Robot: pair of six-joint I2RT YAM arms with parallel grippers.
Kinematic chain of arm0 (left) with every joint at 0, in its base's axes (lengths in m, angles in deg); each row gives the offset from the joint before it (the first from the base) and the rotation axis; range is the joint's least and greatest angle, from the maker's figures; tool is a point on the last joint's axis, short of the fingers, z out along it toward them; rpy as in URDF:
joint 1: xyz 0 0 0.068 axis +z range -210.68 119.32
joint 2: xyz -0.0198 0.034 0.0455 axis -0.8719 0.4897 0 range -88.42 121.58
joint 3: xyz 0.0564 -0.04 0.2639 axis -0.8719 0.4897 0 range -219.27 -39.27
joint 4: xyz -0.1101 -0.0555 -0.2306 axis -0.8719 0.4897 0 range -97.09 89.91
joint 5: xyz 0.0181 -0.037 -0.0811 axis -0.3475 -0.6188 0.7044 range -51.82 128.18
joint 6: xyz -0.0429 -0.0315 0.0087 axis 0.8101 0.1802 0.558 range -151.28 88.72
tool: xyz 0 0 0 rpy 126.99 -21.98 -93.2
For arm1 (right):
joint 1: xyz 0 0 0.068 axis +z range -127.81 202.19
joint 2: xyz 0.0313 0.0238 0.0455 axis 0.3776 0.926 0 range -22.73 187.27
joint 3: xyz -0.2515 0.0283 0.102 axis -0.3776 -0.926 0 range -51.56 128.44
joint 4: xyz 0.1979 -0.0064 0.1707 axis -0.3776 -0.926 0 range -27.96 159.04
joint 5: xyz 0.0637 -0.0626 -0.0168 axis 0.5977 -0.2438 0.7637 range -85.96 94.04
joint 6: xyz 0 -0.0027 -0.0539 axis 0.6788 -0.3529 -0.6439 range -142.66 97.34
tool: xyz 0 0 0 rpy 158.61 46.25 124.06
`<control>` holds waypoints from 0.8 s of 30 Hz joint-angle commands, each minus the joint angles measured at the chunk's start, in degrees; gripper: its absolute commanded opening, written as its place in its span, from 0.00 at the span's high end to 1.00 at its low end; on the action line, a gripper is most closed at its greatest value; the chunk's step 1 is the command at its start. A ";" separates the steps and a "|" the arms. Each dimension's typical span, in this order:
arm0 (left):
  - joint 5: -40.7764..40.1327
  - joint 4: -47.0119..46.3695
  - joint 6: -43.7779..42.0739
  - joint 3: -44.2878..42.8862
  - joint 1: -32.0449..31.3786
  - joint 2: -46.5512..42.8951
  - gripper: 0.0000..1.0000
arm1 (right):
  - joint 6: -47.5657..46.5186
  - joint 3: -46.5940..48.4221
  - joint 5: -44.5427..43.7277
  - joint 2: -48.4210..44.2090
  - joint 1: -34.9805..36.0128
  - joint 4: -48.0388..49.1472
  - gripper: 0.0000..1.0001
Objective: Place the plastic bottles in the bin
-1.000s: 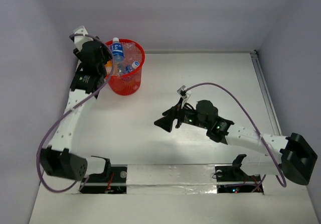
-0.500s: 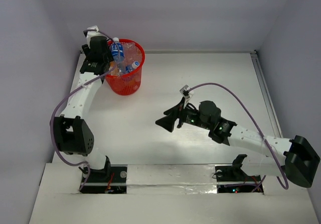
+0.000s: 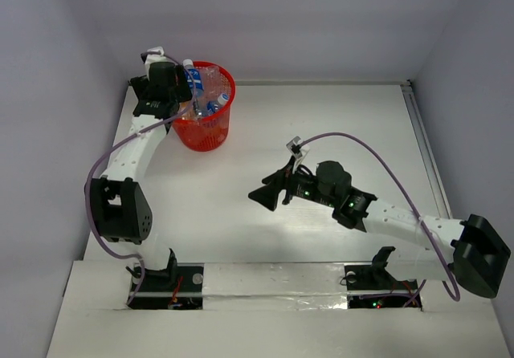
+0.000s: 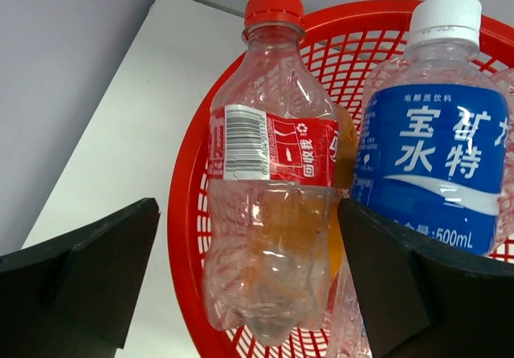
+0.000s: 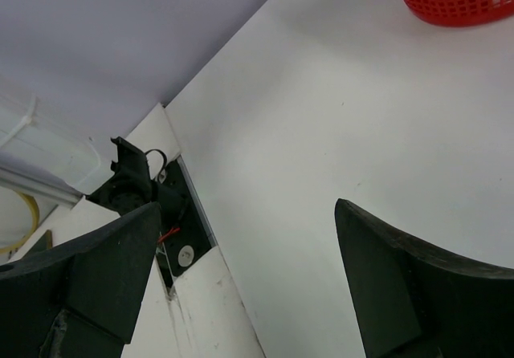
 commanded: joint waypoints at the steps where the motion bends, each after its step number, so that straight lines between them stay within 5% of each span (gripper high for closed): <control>1: -0.17 -2.42 1.14 1.19 -0.01 -4.72 0.06 | -1.01 0.95 -0.38 0.49 0.58 1.81 0.06; 15: 2.46 -5.32 8.43 6.28 -0.01 -19.74 0.01 | -1.80 4.65 -1.69 -2.58 0.58 -0.91 0.11; 18: 6.75 -4.88 10.97 8.91 -0.01 -25.80 0.01 | -2.50 5.09 -2.92 -6.34 0.58 -1.88 0.36; 19: 7.99 -5.23 11.77 10.06 -0.01 -29.65 0.01 | -3.38 5.09 -3.53 -7.84 0.58 -2.84 0.66; 20: 10.70 -5.32 12.30 11.20 -0.01 -31.69 0.01 | -3.91 5.26 -4.93 -9.51 0.58 -3.72 0.78; 22: 13.44 -6.37 13.79 15.51 -0.01 -38.52 0.01 | -5.40 5.44 -7.13 -15.31 0.58 -6.79 0.93; 24: 15.11 -6.46 15.02 20.15 -0.01 -43.02 0.01 | -6.11 5.44 -10.82 -19.79 0.58 -8.56 0.93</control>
